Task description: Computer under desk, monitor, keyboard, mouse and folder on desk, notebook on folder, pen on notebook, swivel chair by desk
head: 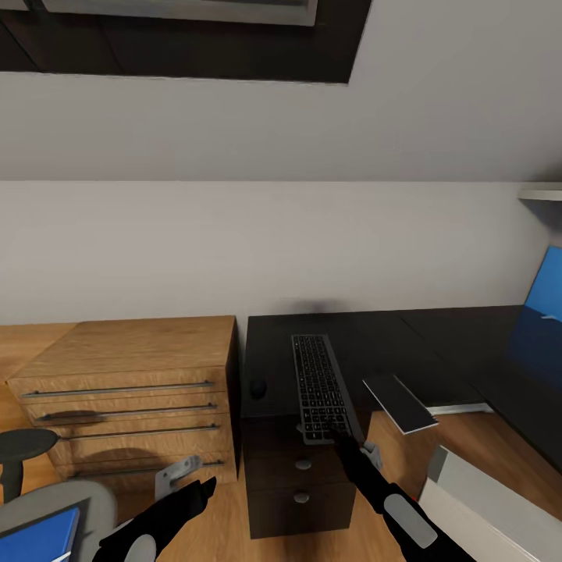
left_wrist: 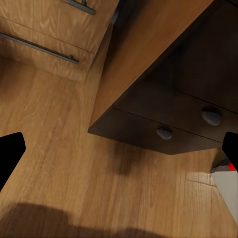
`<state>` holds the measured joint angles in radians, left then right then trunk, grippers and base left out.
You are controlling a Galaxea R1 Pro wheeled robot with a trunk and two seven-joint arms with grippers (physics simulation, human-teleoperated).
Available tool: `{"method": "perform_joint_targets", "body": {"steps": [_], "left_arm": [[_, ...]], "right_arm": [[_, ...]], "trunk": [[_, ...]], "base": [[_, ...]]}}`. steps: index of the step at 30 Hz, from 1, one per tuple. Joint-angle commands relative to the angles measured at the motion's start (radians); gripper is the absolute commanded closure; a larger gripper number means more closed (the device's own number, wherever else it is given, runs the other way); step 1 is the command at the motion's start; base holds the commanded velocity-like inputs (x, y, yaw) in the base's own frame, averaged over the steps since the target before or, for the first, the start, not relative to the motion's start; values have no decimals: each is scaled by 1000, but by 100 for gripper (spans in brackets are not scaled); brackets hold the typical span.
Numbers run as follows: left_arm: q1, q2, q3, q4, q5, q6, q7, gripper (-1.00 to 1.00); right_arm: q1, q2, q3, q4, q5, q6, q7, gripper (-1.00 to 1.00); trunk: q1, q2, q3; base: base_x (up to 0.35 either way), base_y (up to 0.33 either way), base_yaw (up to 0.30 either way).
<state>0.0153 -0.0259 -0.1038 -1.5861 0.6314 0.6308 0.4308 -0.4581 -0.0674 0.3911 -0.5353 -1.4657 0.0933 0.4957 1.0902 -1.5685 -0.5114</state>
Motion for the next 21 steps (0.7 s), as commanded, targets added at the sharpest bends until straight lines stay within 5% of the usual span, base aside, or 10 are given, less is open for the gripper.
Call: {"method": "perform_joint_targets", "body": {"steps": [1,12,21], "left_arm": [[0,0,0,-2,11,1,9,-100],[0,-4,-2,11,11,-1,11,-100],[0,-4,-2,17,11,-2,11,-100]], "right_arm": [[-1,-1,5,0,-10,3,3,100],[-1,0,5,-1,-10,-3,4,100],[-1,-2,5,-35,-10,-9,6,100]], "trunk": [[0,0,-1],[0,0,-1],[-35,63,27]], "base": [[0,0,0],[0,0,0],[0,0,0]]}}
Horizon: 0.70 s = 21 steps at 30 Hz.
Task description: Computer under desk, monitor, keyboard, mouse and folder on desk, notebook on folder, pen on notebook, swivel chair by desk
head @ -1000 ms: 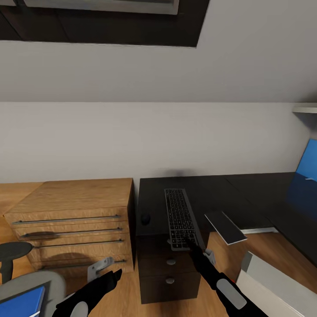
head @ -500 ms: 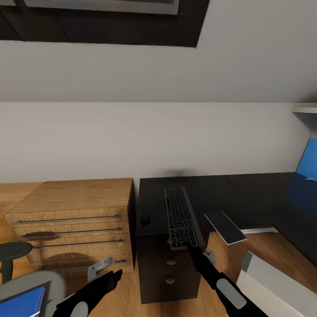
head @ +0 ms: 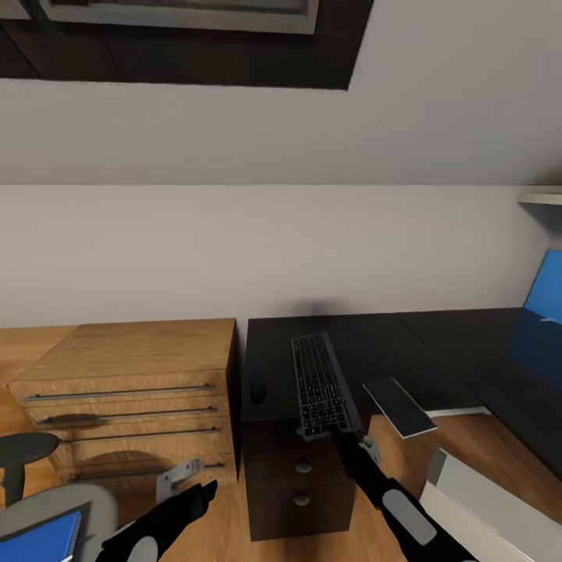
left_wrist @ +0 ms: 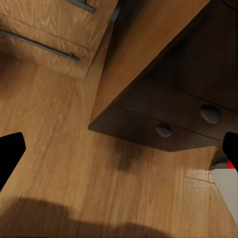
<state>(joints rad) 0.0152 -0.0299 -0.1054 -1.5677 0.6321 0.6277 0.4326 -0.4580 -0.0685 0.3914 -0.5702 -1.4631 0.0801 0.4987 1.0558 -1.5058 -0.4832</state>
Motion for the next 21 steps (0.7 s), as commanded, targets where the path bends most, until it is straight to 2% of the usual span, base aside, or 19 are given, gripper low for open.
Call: {"method": "perform_joint_targets", "body": {"steps": [1,8,15,21], "left_arm": [[0,0,-1,5,11,0,11,-100],[0,1,-1,36,10,-1,17,-100],[-1,1,0,40,10,-2,20,-100],[0,1,-2,46,9,-2,21,-100]], "right_arm": [[-1,-3,6,-24,-12,3,3,100],[0,-9,7,-91,-9,2,4,100],[8,-43,9,-232,-7,3,-16,100],[36,-83,9,-367,-11,6,-98,100]], "trunk": [[-4,7,2],[-31,56,24],[-58,105,46],[-81,147,65]], "base": [[0,0,0],[0,0,0],[0,0,0],[0,0,0]]}}
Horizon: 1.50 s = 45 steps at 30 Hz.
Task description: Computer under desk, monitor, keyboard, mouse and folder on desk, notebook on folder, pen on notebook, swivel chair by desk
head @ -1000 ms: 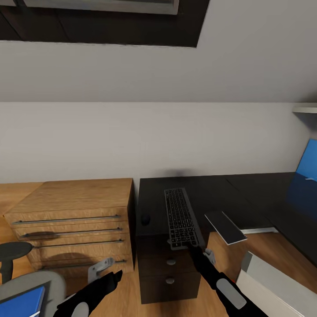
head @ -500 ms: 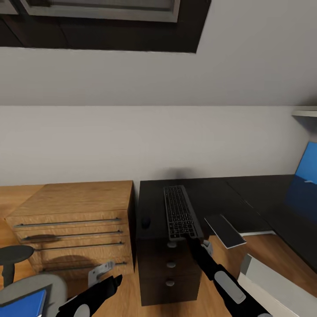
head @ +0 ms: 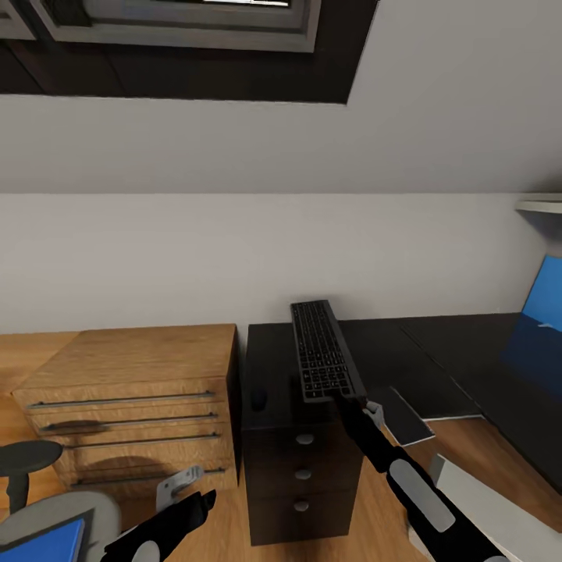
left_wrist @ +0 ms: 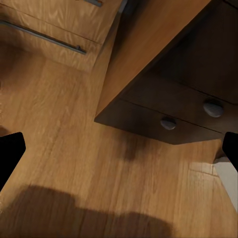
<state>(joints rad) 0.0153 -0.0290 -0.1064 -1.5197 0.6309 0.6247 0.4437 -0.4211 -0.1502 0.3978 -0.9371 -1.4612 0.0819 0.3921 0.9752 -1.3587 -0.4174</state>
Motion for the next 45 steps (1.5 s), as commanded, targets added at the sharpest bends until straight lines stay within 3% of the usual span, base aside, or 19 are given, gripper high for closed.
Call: {"method": "perform_joint_targets", "body": {"steps": [1,3,6,8,11,19,27,32,33,45], "left_arm": [[0,-1,-1,13,8,1,10,-100],[0,-1,0,25,1,1,10,-100],[0,-2,-1,35,-19,1,10,-100],[0,-3,-1,38,-23,1,9,-100],[-1,-3,-1,38,-26,1,9,-100],[-1,-2,-1,38,-29,0,10,-100],[0,-2,-2,36,-59,0,9,-100],[0,-2,-1,34,-63,0,8,-100],[0,-2,-1,32,-63,0,7,-100],[0,0,2,31,-63,0,7,-100]], "right_arm": [[34,-29,3,-116,-16,6,-67,100],[65,-43,2,-203,-17,6,-131,100],[158,-65,1,-424,-17,5,-291,100],[190,-70,2,-507,-17,4,-364,100],[208,-73,2,-562,-18,4,-407,100],[214,-77,3,-613,-22,33,-422,100],[222,-86,4,-608,-23,34,-421,100],[222,-87,2,-605,-47,30,-418,100],[222,-88,1,-605,-80,34,-419,100],[222,-86,3,-603,-82,34,-420,100]], "trunk": [[-4,7,2],[-12,21,9],[-23,42,18],[-31,56,24],[-42,77,34],[-73,133,59],[-104,189,84],[-123,224,99],[-127,231,103],[-173,315,140]], "base": [[0,0,0],[0,0,0],[-95,0,0],[-243,0,0],[-309,0,0],[-335,-9,0],[-312,-184,0],[-295,-233,0],[-295,-235,0],[-292,-238,0]]}}
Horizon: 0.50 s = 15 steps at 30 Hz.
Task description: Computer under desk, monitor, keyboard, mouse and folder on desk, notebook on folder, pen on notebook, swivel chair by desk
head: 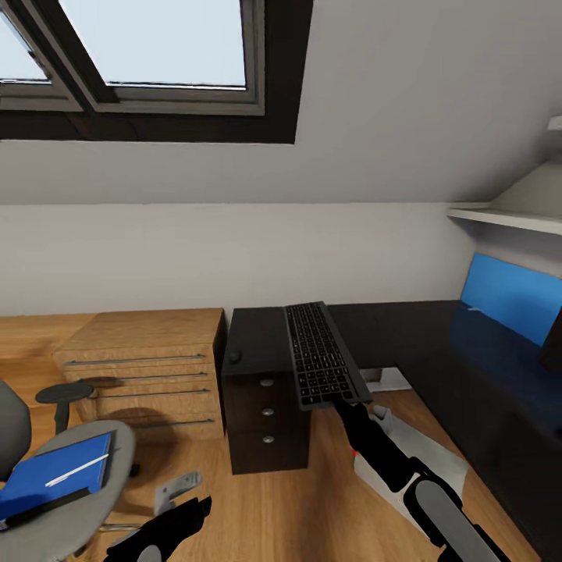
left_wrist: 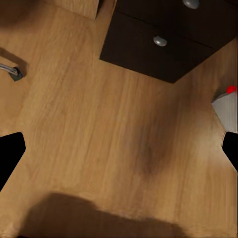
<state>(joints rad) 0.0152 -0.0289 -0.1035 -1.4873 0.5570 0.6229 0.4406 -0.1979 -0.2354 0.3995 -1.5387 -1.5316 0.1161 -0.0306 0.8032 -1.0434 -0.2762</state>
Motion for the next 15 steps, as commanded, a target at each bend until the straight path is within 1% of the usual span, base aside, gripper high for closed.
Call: {"method": "perform_joint_targets", "body": {"steps": [1,15], "left_arm": [[0,0,0,-2,11,2,10,-100],[0,1,1,-8,11,1,9,-100]], "right_arm": [[-1,-1,1,-1,-12,0,3,100],[-1,-1,0,-1,-11,-2,5,100]], "trunk": [[-4,6,2],[-58,104,46]], "base": [[-285,-244,0],[-284,-244,0]]}}
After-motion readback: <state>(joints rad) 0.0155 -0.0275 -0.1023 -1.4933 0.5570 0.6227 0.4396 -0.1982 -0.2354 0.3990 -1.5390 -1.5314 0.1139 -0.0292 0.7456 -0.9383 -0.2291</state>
